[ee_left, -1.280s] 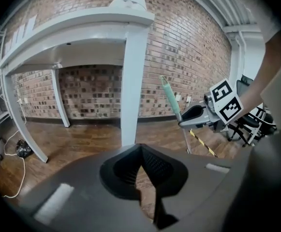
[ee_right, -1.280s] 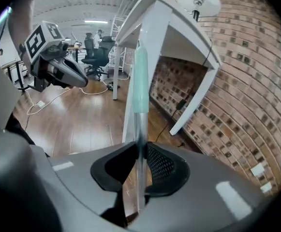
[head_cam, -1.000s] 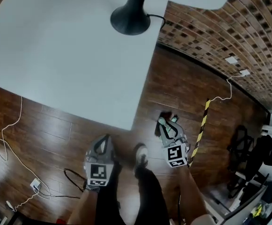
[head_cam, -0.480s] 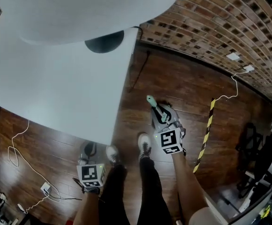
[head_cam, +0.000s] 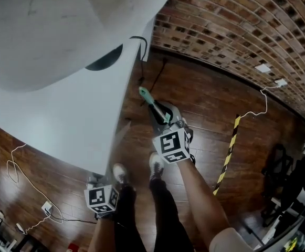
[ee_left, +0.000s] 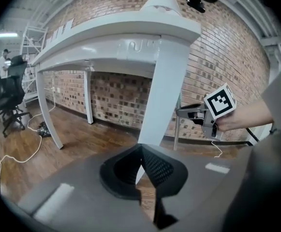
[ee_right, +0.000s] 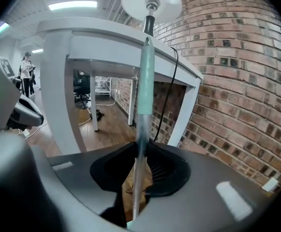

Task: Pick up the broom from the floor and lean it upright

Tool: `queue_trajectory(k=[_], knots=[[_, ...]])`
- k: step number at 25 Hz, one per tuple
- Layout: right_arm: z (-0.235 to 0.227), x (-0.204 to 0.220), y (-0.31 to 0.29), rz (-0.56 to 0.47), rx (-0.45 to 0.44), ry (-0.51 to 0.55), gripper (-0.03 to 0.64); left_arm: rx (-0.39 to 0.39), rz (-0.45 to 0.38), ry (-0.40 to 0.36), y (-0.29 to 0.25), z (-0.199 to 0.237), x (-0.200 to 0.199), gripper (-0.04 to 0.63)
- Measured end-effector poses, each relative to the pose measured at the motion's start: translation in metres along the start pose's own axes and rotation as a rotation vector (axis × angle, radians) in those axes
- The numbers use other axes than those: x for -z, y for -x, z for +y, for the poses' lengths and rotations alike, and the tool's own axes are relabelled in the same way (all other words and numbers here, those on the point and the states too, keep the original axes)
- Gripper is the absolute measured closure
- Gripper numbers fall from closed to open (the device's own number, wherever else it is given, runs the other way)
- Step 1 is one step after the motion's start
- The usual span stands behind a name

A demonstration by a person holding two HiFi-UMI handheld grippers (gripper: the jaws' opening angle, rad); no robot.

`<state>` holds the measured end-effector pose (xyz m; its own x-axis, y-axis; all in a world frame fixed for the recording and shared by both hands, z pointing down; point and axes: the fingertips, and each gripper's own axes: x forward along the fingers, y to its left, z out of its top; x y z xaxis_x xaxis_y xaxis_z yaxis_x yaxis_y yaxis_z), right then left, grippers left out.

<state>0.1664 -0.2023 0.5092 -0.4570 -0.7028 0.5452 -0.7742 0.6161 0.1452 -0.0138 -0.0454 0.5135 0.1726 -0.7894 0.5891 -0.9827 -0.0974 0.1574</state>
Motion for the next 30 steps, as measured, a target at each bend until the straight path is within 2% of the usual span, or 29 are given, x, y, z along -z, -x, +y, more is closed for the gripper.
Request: queue_trajectory(k=[5,10,21,25,30], knots=[[0.003,-0.006,-0.021,0.009,-0.035,0.022,0.523,-0.014,0.022,-0.001,0.001,-0.001,0.012,0.595],[0.006,-0.005,-0.032,0.024,-0.047,0.025,0.522,-0.015,0.021,-0.040,0.002,0.006,0.009,0.595],[0.000,-0.003,-0.040,0.009,-0.005,0.071,0.505,0.006,0.008,-0.070,-0.004,0.013,0.007,0.595],[-0.005,-0.002,-0.041,0.003,0.009,0.055,0.460,0.013,0.018,-0.077,-0.005,0.014,0.010,0.595],[-0.008,-0.003,-0.043,-0.001,0.029,0.050,0.449,0.024,0.012,-0.060,-0.007,0.015,0.014,0.595]])
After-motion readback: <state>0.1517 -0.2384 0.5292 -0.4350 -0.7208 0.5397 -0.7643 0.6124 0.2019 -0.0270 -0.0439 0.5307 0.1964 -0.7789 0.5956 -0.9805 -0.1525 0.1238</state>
